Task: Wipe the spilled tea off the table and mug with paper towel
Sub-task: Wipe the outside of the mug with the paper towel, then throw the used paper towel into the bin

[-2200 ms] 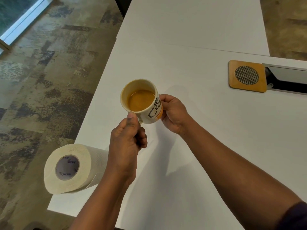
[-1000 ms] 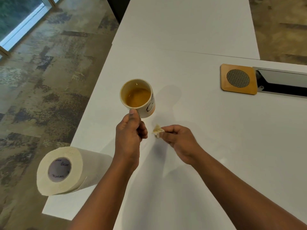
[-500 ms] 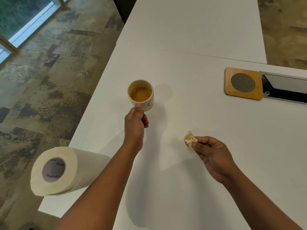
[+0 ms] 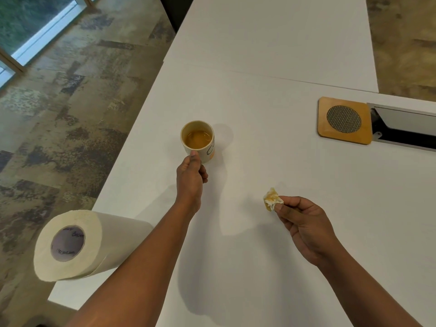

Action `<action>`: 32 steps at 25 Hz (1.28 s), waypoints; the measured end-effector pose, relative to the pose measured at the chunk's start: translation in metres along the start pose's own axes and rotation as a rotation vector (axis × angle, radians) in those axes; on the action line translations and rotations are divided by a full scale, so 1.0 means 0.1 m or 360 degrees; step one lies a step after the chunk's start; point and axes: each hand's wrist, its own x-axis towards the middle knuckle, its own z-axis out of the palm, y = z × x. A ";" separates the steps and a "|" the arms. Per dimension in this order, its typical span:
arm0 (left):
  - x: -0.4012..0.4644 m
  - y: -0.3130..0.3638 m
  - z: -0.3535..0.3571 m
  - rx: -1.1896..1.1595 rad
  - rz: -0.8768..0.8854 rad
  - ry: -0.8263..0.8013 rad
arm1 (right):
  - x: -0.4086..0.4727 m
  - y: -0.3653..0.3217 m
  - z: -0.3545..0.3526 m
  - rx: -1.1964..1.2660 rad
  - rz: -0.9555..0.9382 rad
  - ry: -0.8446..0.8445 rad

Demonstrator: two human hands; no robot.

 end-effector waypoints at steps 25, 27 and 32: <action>-1.84 -0.57 -0.73 -0.0088 -0.0045 -0.0119 | -0.77 0.57 0.81 -0.0312 0.0360 -0.0658; -1.99 -0.66 -0.94 -0.0130 -0.0040 0.0021 | -0.88 0.71 0.91 -0.0456 0.0412 -0.0771; -2.41 -1.04 -1.45 -0.0358 -0.0206 0.0535 | -0.98 1.18 1.19 -0.0945 0.0460 -0.0812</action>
